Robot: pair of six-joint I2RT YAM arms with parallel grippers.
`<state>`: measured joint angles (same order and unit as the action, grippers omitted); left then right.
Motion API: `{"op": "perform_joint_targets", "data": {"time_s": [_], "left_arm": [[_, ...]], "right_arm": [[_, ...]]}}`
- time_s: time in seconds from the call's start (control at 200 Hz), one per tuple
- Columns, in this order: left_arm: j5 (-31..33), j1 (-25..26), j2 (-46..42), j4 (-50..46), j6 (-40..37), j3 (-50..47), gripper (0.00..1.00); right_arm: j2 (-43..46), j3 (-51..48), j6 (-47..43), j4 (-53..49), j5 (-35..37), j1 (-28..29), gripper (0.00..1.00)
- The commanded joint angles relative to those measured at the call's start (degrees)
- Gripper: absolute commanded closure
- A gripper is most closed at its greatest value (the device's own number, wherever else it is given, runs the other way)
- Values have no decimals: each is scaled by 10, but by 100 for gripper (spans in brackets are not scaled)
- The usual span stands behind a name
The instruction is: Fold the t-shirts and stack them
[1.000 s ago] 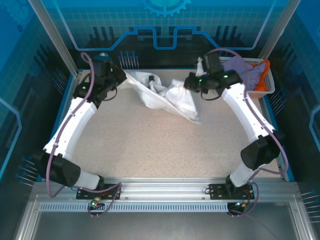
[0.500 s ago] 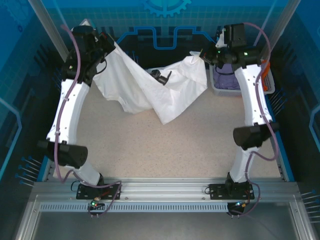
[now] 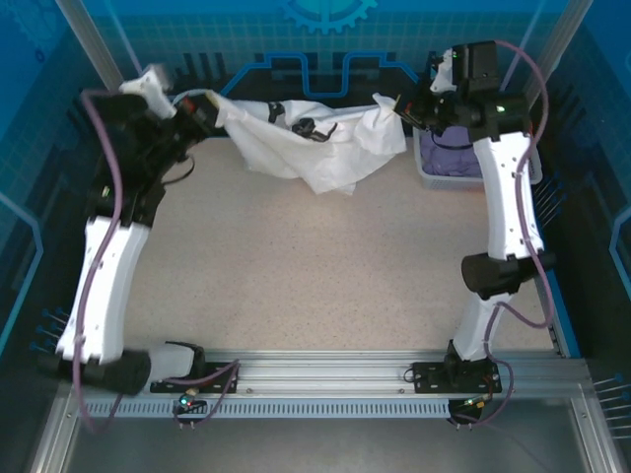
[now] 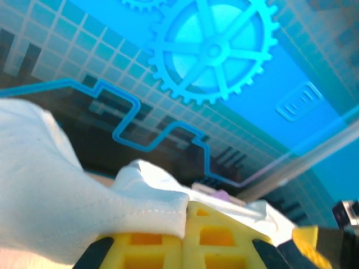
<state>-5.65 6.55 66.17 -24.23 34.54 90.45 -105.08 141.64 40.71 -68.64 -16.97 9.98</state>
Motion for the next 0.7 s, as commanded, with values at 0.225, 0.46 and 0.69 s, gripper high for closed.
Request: {"op": "perform_joint_targets", "data": {"time_s": [0.225,0.46,0.69], "left_arm": [[333,-16,-123,-125,38,-218,47],[247,-14,45,-81,34,-145,25],[27,71,357,-177,-52,82,24]], "right_arm": [[-52,-149,-48,-114,20,-9,89],[-261,75,-52,-194,130,-28,43],[-49,-253,-71,10,40,-2,35]]}}
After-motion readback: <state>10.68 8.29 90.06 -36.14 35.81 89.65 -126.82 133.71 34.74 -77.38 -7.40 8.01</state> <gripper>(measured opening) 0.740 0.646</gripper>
